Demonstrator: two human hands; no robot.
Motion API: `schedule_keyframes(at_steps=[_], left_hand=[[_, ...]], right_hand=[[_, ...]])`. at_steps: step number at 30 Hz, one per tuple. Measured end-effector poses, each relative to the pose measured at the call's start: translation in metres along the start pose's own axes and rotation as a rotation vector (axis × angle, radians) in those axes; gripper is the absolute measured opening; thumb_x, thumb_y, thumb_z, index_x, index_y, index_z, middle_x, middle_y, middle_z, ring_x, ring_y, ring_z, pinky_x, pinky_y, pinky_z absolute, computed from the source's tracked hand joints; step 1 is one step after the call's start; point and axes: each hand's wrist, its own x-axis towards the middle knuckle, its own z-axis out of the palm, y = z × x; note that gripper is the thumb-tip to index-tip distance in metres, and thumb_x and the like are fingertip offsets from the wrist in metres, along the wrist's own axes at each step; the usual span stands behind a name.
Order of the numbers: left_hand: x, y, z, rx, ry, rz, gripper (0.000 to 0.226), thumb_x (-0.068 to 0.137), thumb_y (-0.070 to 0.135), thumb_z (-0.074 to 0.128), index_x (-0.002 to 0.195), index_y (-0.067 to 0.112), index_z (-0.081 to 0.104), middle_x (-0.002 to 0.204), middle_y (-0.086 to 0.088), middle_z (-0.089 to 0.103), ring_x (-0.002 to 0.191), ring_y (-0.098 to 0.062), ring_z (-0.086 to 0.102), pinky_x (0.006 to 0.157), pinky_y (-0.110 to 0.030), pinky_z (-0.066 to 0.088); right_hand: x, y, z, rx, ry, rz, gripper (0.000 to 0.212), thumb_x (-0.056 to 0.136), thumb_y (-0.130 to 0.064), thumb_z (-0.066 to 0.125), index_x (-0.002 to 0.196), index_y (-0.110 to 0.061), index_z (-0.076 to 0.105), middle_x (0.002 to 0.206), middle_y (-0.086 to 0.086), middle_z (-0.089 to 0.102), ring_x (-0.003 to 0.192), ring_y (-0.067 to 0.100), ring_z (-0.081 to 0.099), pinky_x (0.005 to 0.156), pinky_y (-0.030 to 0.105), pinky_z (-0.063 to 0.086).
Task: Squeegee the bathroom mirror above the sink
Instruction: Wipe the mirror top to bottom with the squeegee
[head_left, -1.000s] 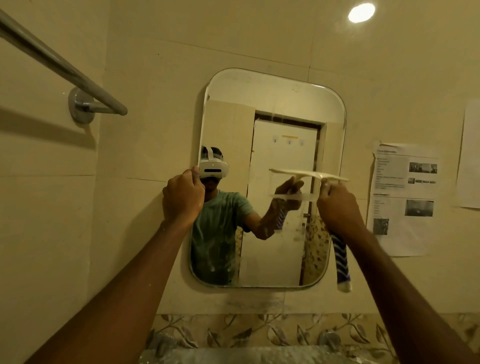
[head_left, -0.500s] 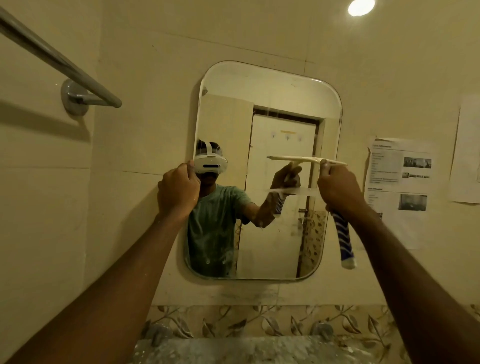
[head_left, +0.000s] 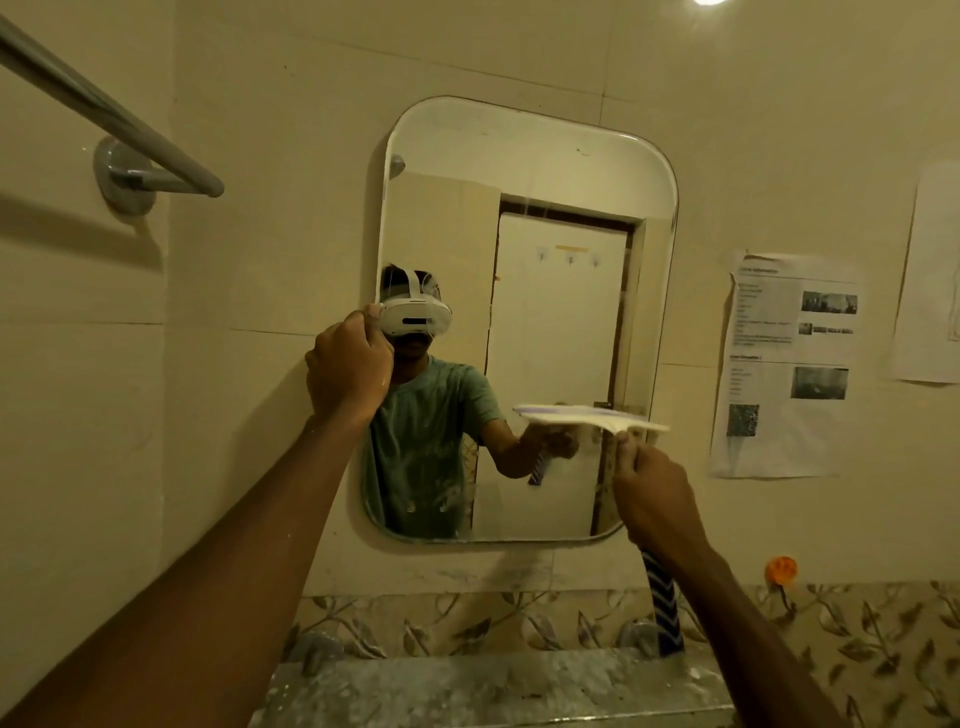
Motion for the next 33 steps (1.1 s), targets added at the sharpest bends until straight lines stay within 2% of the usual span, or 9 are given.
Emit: schedule_keyframes(at_steps=[2, 5, 7, 11, 14, 19, 27, 30, 33], left_hand=[[0.0, 0.001, 0.0, 0.007, 0.002, -0.004, 0.048, 0.105, 0.035, 0.028, 0.102, 0.003, 0.064, 0.103, -0.02, 0.069, 0.1, -0.038, 0.063, 0.089, -0.041, 0.045], [-0.002, 0.002, 0.0, 0.008, 0.01, -0.003, 0.048, 0.105, 0.034, 0.027, 0.101, 0.003, 0.064, 0.103, -0.02, 0.069, 0.099, -0.038, 0.063, 0.088, -0.04, 0.045], [-0.002, 0.002, 0.0, 0.019, 0.015, -0.002, 0.048, 0.105, 0.034, 0.027, 0.102, 0.003, 0.064, 0.102, -0.02, 0.069, 0.099, -0.037, 0.063, 0.087, -0.04, 0.045], [-0.002, 0.001, 0.002, 0.031, 0.035, 0.003, 0.048, 0.105, 0.034, 0.028, 0.103, 0.003, 0.064, 0.102, -0.019, 0.069, 0.098, -0.037, 0.065, 0.085, -0.04, 0.046], [-0.002, 0.001, 0.003, 0.041, 0.04, -0.007, 0.047, 0.105, 0.034, 0.028, 0.103, 0.003, 0.063, 0.102, -0.02, 0.069, 0.098, -0.037, 0.064, 0.087, -0.041, 0.045], [-0.003, 0.003, 0.001, 0.031, 0.03, -0.025, 0.047, 0.105, 0.035, 0.028, 0.103, 0.004, 0.063, 0.104, -0.02, 0.068, 0.099, -0.038, 0.063, 0.085, -0.041, 0.046], [-0.002, 0.001, 0.003, 0.031, 0.027, -0.018, 0.048, 0.105, 0.036, 0.027, 0.104, 0.004, 0.062, 0.103, -0.019, 0.069, 0.098, -0.037, 0.064, 0.084, -0.039, 0.047], [-0.001, 0.0, 0.004, 0.036, 0.03, -0.013, 0.048, 0.105, 0.036, 0.027, 0.104, 0.004, 0.063, 0.103, -0.019, 0.069, 0.098, -0.036, 0.064, 0.083, -0.038, 0.046], [-0.002, 0.0, 0.004, 0.036, 0.036, -0.008, 0.048, 0.105, 0.036, 0.027, 0.104, 0.004, 0.063, 0.103, -0.019, 0.069, 0.098, -0.036, 0.065, 0.084, -0.038, 0.046]], right_hand=[[0.02, -0.011, -0.014, 0.043, 0.022, -0.042, 0.047, 0.104, -0.036, 0.028, 0.08, -0.01, 0.059, 0.07, 0.013, 0.065, 0.06, 0.028, 0.064, 0.06, 0.043, 0.058], [0.05, -0.028, -0.031, 0.061, 0.086, -0.076, 0.047, 0.104, -0.037, 0.028, 0.074, -0.012, 0.056, 0.065, 0.01, 0.06, 0.05, 0.021, 0.056, 0.048, 0.032, 0.05], [0.055, -0.026, -0.029, 0.033, 0.104, -0.08, 0.048, 0.104, -0.037, 0.028, 0.074, -0.011, 0.055, 0.062, 0.008, 0.057, 0.047, 0.018, 0.052, 0.047, 0.029, 0.045], [0.02, 0.004, 0.003, 0.004, 0.086, -0.052, 0.046, 0.103, -0.038, 0.027, 0.08, -0.012, 0.057, 0.066, 0.008, 0.061, 0.056, 0.022, 0.06, 0.057, 0.04, 0.056], [-0.022, 0.024, 0.029, -0.029, 0.052, -0.023, 0.044, 0.104, -0.035, 0.027, 0.081, -0.012, 0.058, 0.067, 0.009, 0.064, 0.06, 0.023, 0.063, 0.056, 0.039, 0.056], [-0.058, 0.037, 0.043, -0.091, -0.038, 0.028, 0.045, 0.104, -0.033, 0.028, 0.081, -0.01, 0.059, 0.067, 0.008, 0.061, 0.058, 0.017, 0.057, 0.054, 0.033, 0.046], [0.007, 0.008, 0.001, 0.047, 0.085, -0.033, 0.048, 0.103, -0.04, 0.027, 0.079, -0.012, 0.057, 0.066, 0.007, 0.061, 0.055, 0.022, 0.058, 0.051, 0.031, 0.05], [-0.014, 0.027, 0.021, 0.043, 0.086, -0.01, 0.044, 0.104, -0.037, 0.028, 0.08, -0.013, 0.057, 0.063, 0.007, 0.06, 0.051, 0.018, 0.056, 0.046, 0.028, 0.044], [-0.048, 0.05, 0.047, 0.017, 0.06, 0.036, 0.042, 0.104, -0.035, 0.029, 0.077, -0.016, 0.055, 0.06, 0.005, 0.059, 0.049, 0.015, 0.053, 0.048, 0.033, 0.045]])
